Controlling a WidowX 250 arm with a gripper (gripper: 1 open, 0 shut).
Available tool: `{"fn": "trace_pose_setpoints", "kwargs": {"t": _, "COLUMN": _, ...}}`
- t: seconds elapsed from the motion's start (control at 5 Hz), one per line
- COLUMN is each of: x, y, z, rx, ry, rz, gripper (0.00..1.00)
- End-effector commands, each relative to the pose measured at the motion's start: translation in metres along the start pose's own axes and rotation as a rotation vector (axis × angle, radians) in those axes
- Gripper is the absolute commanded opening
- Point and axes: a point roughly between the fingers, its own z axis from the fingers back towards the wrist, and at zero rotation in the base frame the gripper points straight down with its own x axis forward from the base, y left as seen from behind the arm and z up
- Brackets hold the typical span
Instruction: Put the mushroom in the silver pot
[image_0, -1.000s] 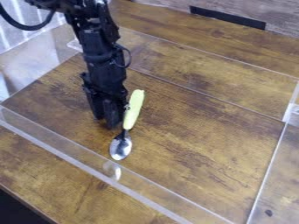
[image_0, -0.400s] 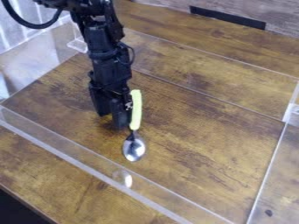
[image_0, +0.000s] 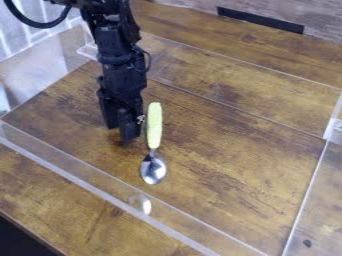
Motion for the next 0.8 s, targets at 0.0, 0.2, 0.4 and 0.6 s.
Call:
{"fn": "trace_pose_setpoints", "kwargs": {"t": 0.0, "x": 0.007, "y": 0.002, "z": 0.049, "rx": 0.072, "ry": -0.089, "rz": 0.001, "gripper": 0.0}}
{"fn": "trace_pose_setpoints", "kwargs": {"t": 0.2, "x": 0.004, "y": 0.004, "z": 0.068, "rx": 0.081, "ry": -0.097, "rz": 0.025, "gripper": 0.0}}
{"fn": "trace_pose_setpoints", "kwargs": {"t": 0.4, "x": 0.004, "y": -0.004, "z": 0.081, "rx": 0.083, "ry": -0.097, "rz": -0.015, "gripper": 0.0}}
{"fn": "trace_pose_setpoints", "kwargs": {"t": 0.6, "x": 0.006, "y": -0.01, "z": 0.094, "rx": 0.085, "ry": -0.1, "rz": -0.058, "gripper": 0.0}}
